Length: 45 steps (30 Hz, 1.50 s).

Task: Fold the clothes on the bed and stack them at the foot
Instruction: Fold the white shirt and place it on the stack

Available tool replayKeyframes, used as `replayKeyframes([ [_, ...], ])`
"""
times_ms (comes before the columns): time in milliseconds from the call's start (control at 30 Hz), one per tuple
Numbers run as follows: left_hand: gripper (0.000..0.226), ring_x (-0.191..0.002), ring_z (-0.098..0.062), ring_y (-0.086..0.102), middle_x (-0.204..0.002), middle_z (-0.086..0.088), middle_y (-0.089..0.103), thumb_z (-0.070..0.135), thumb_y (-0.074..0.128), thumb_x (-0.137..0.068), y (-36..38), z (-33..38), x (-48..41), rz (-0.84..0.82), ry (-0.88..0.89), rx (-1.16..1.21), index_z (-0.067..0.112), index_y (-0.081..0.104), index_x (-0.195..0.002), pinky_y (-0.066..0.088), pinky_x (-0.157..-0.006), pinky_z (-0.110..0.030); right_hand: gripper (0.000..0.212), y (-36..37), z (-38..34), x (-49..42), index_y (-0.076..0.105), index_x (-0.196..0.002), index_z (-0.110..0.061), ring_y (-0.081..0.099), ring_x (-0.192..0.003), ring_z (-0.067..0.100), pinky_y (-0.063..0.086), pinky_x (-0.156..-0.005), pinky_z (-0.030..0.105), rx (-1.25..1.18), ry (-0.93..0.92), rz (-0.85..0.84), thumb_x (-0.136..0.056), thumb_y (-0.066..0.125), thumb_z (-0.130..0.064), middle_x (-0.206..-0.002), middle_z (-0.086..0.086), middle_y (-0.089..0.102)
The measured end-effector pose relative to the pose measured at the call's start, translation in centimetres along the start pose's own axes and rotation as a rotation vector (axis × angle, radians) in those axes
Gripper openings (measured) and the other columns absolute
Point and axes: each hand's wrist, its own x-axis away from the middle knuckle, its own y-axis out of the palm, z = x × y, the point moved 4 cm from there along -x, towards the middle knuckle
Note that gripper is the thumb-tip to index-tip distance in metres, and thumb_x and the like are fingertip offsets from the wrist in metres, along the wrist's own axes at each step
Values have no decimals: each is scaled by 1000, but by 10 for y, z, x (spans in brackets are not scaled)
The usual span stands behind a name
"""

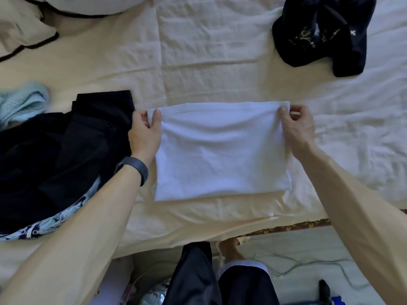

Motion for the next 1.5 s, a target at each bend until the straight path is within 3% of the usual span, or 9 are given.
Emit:
replayKeyframes([
  [233, 38, -71, 7, 57, -81, 14, 61, 57, 62, -91, -20, -42, 86, -15, -116, -36, 29, 49, -113, 35, -61, -12, 44, -39, 57, 84, 59, -116, -25, 66, -95, 11, 53, -84, 33, 28, 126, -137, -86, 77, -50, -102, -8, 66],
  [533, 33, -92, -4, 56, -101, 14, 59, 51, 68, -89, -17, -81, 149, 32, -291, 115, 28, 53, -107, 39, -71, -17, 26, -58, 97, 134, 70, -91, -25, 66, -87, 14, 51, -82, 38, 93, 246, -183, -87, 71, -50, -91, -8, 71],
  [633, 37, -83, -7, 60, -97, 11, 61, 55, 66, -89, -15, -87, 148, 16, -379, 108, 24, 53, -104, 47, -70, -26, 42, -55, 94, 134, 63, -79, -11, 64, -75, 22, 49, -71, 38, 129, 262, -187, -88, 63, -52, -75, 0, 67],
  [867, 25, -53, -2, 63, -83, 4, 67, 46, 62, -96, -20, -95, 153, 44, -416, 201, 23, 57, -91, 47, -58, -26, 34, -52, 103, 144, 61, -99, -11, 68, -95, 26, 55, -94, 46, -46, 319, -52, -101, 58, -44, -97, 5, 68],
  [1033, 27, -78, -10, 57, -85, 11, 60, 47, 60, -97, -31, -96, 168, 186, -344, 109, 21, 53, -95, 39, -63, -21, 28, -65, 108, 157, 54, -96, -16, 65, -97, 34, 52, -92, 51, -40, 242, 85, -100, 57, -44, -93, 6, 64],
  [1167, 32, -90, -21, 65, -94, 4, 65, 51, 58, -97, -21, -102, 181, 42, -356, 52, 20, 54, -104, 43, -69, -28, 30, -68, 122, 162, 58, -99, -14, 66, -93, 31, 54, -90, 49, 24, 264, -21, -100, 59, -44, -99, 14, 69],
  [1267, 47, -110, -28, 58, -117, -6, 62, 46, 62, -95, -21, -88, 183, 102, -192, -102, 11, 52, -124, 44, -82, -28, 39, -67, 121, 164, 56, -114, -13, 61, -104, 28, 49, -91, 40, 179, 211, -44, -98, 59, -49, -113, 11, 63],
  [1367, 64, -138, -36, 37, -149, -18, 42, 44, 60, -95, -6, -51, 179, 156, 237, -478, 8, 43, -145, 31, -111, -49, 48, -51, 96, 173, 49, -133, -13, 45, -125, 30, 34, -103, 40, 457, -35, 29, -99, 55, -46, -136, 13, 49],
  [1500, 67, -155, -20, 5, -169, -1, 8, 49, 34, -102, 64, -8, 162, -203, 673, -767, 23, 16, -161, 0, -123, -51, 53, 23, 42, 186, 44, -152, -12, 29, -151, 32, 23, -120, 49, 571, -510, -89, -103, 53, -30, -162, 13, 36],
])
